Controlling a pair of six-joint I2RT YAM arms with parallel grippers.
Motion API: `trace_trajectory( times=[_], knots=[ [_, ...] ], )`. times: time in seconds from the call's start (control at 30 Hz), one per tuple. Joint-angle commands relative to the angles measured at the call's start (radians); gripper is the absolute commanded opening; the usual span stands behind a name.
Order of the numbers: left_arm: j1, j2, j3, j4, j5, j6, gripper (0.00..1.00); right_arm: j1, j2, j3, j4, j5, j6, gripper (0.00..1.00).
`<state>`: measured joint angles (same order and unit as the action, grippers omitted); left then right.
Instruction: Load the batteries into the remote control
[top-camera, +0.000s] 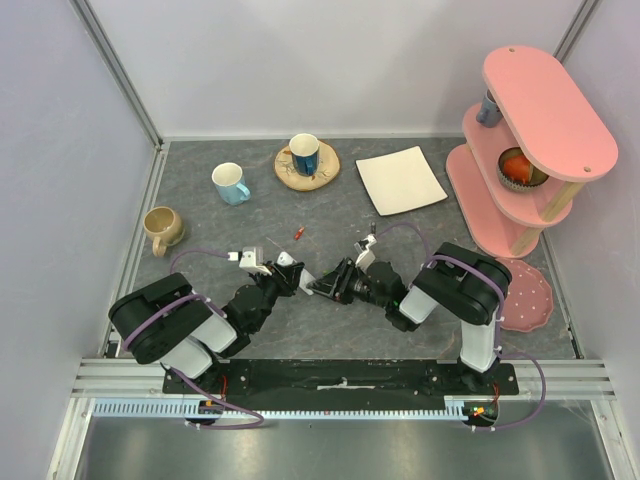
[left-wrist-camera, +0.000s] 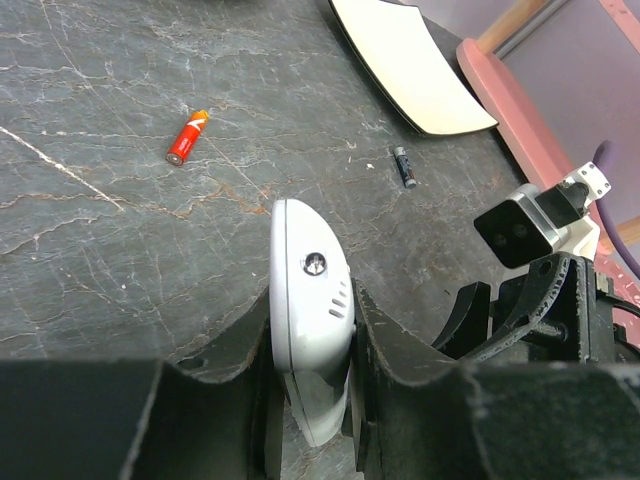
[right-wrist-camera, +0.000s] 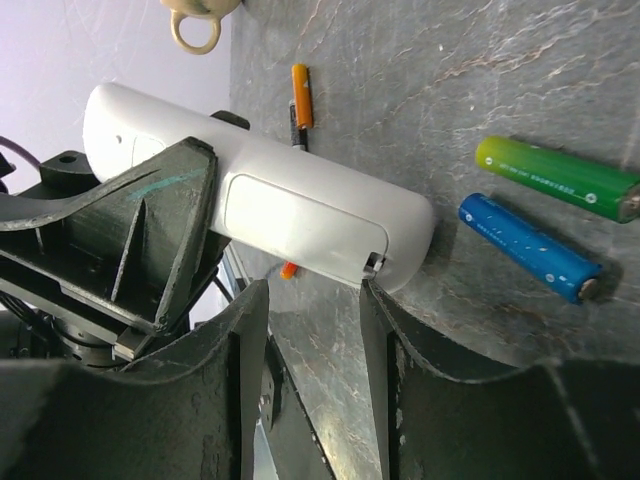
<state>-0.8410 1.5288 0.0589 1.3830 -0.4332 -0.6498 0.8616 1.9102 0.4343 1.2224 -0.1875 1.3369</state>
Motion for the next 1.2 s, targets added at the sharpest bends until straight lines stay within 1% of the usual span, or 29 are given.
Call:
trace_trajectory(
  times=[0.0, 0.33, 0.73, 0.9, 1.17],
  knots=[
    [-0.012, 0.016, -0.062, 0.281, 0.028, -0.025, 0.02, 0.01, -0.017, 0.041, 0.078, -0.001, 0.008, 0.49],
    [-0.012, 0.004, -0.068, 0.281, 0.031, -0.025, 0.02, 0.01, -0.011, 0.034, 0.057, 0.008, -0.004, 0.49],
    [-0.012, 0.01, -0.074, 0.281, 0.014, -0.028, 0.02, -0.003, -0.045, -0.02, 0.012, 0.031, -0.036, 0.49],
    [-0.012, 0.01, -0.079, 0.28, 0.008, -0.028, 0.02, -0.007, -0.069, -0.039, -0.012, 0.031, -0.061, 0.52],
    [-0.012, 0.016, -0.076, 0.281, 0.017, -0.037, 0.02, -0.01, -0.06, -0.023, -0.018, 0.039, -0.062, 0.53]
  ],
)
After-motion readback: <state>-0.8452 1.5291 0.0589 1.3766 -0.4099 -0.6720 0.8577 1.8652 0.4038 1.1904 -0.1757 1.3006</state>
